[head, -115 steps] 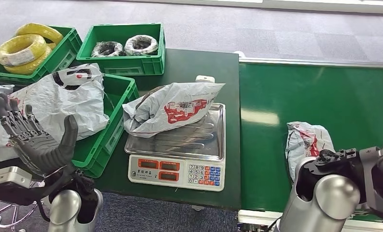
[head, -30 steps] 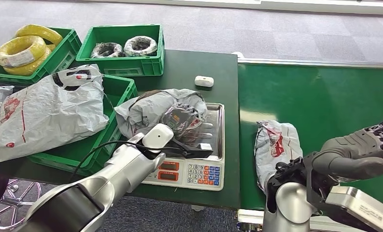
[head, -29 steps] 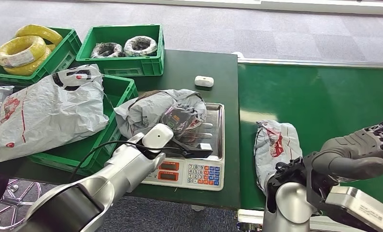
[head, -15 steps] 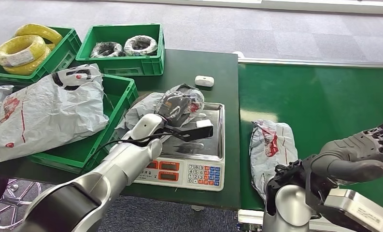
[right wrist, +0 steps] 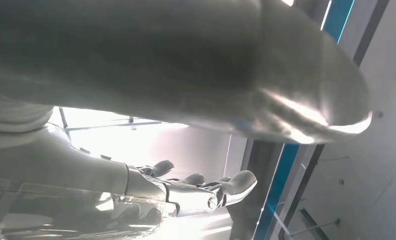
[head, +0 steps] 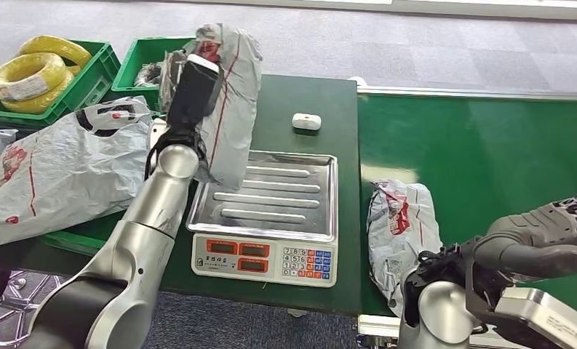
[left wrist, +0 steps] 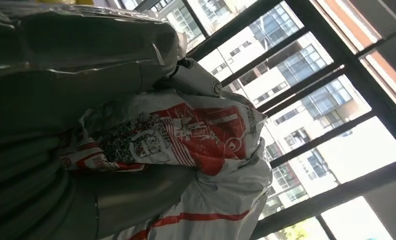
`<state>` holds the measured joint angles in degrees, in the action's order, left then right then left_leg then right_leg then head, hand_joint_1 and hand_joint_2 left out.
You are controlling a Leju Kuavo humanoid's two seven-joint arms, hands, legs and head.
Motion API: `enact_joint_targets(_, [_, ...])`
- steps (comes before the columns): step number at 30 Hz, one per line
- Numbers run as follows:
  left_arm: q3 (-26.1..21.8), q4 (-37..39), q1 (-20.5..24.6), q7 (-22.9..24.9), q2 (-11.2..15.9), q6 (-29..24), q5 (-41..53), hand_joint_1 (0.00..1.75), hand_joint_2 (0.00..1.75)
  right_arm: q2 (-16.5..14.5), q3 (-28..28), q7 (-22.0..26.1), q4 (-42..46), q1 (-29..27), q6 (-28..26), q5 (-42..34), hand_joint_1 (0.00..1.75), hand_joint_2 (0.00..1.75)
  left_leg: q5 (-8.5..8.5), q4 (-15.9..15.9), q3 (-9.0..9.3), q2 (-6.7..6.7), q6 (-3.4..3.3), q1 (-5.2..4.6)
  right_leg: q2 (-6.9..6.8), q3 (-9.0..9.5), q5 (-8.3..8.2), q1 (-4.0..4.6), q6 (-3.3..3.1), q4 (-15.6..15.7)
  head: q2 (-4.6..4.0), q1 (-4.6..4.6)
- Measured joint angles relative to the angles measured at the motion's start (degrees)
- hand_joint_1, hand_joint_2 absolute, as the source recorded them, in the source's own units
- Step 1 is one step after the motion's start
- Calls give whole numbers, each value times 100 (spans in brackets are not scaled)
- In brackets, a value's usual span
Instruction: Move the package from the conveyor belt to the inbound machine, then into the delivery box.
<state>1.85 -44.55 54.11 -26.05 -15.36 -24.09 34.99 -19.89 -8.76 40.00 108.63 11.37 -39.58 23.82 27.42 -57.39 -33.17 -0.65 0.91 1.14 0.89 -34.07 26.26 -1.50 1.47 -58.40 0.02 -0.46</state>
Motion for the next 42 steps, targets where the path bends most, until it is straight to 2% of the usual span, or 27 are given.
enact_joint_targets(8, [-664,-442,23,-33,271,-260,-441,154,175,0,38,0,2,-5,-1,12,0,0,-1,1,-5,-6,1,4,-4,-4,1,3,-1,-2,0,-2])
enact_joint_targets(12, [-916,-314,125,-65,492,-980,-264,150,175,0,66,0,21,-34,-1,54,0,0,-1,0,-4,-1,1,3,-1,-7,0,3,-1,-2,0,0])
enact_joint_targets(13, [-988,-251,162,-22,553,-1204,13,149,175,0,75,0,35,-52,-1,62,0,0,-1,0,-4,-1,1,3,-1,-7,0,3,-1,-2,0,-1])
enact_joint_targets(15, [-1288,-181,216,156,653,-1476,1127,146,175,0,101,0,70,-95,-1,69,0,0,-1,1,-5,-1,1,3,0,-8,1,3,-1,-2,0,-1])
enact_joint_targets(17, [-1802,-178,255,435,715,-1537,2692,143,175,0,131,0,101,-135,-1,62,0,0,-1,1,-5,0,1,4,0,-8,1,3,-1,-2,0,-1])
enact_joint_targets(19, [-2320,-168,292,744,789,-1546,3822,143,175,0,150,0,117,-161,-1,42,0,0,-1,2,-4,4,1,4,5,-10,1,3,-2,-3,0,-2])
enact_joint_targets(22, [-2846,-146,311,999,896,-1551,4319,144,175,0,171,0,142,-193,-1,23,0,0,-1,2,-4,8,2,4,12,-13,1,3,-2,-2,0,-1])
enact_joint_targets(25, [-3128,-129,310,1390,1015,-1551,4784,144,175,0,179,0,151,-199,-1,14,0,0,-2,2,-6,0,1,4,5,-9,1,3,-1,-2,0,0])
enact_joint_targets(28, [-3175,-126,255,2159,1223,-1551,5334,144,175,0,179,0,150,-198,-1,-16,0,0,-1,2,-7,8,2,3,12,-10,1,3,-2,-3,0,1])
enact_joint_targets(31, [-3001,-121,129,2813,1487,-1552,5423,145,175,0,181,0,149,-196,-1,-22,0,0,0,2,-6,9,3,4,14,-14,1,3,-2,-2,0,-1])
enact_joint_targets(35, [-2819,-120,-4,2970,1701,-1552,5429,145,175,0,180,0,149,-189,-1,-22,0,0,-1,2,-9,-3,3,5,1,-13,2,4,-3,-3,0,0])
enact_joint_targets(42, [-2727,-115,-34,2989,1806,-1552,5430,145,175,0,179,0,149,-188,-1,-22,0,0,-1,2,-10,-2,3,4,1,-12,2,4,-3,-2,0,1])
